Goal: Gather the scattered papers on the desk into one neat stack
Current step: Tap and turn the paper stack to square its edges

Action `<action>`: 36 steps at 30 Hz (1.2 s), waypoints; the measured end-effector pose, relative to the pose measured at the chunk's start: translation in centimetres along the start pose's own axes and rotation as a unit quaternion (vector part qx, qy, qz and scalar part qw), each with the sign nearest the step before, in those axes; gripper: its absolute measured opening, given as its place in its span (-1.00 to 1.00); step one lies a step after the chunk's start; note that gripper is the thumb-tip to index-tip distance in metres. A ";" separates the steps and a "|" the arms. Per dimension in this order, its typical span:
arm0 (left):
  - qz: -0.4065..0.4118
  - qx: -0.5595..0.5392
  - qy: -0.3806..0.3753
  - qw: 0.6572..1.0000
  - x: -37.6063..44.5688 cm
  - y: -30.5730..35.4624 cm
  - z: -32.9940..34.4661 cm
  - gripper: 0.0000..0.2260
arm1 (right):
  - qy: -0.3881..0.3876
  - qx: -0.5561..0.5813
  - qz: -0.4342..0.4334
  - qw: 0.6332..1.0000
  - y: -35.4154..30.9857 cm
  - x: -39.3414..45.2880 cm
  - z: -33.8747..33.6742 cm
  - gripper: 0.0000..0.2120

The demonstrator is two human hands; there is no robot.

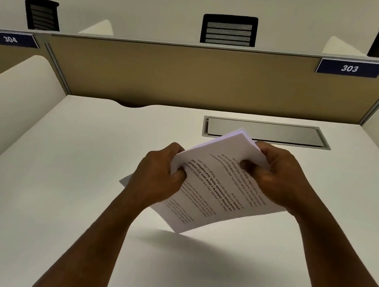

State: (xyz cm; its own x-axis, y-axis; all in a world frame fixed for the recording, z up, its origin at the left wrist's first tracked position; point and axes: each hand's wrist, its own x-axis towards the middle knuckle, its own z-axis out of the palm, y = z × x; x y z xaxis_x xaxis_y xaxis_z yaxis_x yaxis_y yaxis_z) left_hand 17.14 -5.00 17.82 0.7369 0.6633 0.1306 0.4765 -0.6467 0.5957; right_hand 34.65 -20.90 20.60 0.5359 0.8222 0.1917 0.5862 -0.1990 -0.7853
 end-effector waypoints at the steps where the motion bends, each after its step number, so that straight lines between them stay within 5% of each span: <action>1: -0.008 -0.005 0.018 1.000 0.0 -0.5 0.3 -0.70 | 0.004 0.011 0.005 1.000 0.2 0.0 -0.1 -0.77; 5: -0.017 -0.026 0.271 0.962 -0.1 -3.7 1.6 -0.13 | 0.040 0.094 0.047 0.994 1.6 0.0 -0.9 -0.84; 7: -0.105 -0.133 0.308 0.936 -0.1 -5.0 1.8 -0.05 | 0.061 0.172 0.078 0.980 2.4 0.0 -1.0 -0.85; 11: -0.231 -0.409 0.179 0.864 0.7 -5.5 2.1 -0.41 | 0.065 0.288 0.118 0.948 3.5 0.1 -0.5 -0.81; 16: -0.226 -0.454 0.152 0.849 0.7 -6.1 2.4 -0.84 | 0.081 0.278 0.145 0.946 5.8 0.3 1.0 -0.83; 36: -0.194 -0.403 0.151 0.882 -0.6 -9.2 6.1 -0.77 | 0.105 0.280 0.199 0.933 9.4 -1.4 6.0 -0.73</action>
State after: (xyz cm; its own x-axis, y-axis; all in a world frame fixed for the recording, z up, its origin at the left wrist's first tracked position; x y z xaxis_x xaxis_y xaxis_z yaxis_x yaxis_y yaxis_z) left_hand 15.25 -1.73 7.45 0.3745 0.9243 -0.0738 0.0787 0.0476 0.9958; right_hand 35.79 -20.71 9.47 0.7855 0.6079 -0.1159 -0.0623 -0.1086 -0.9921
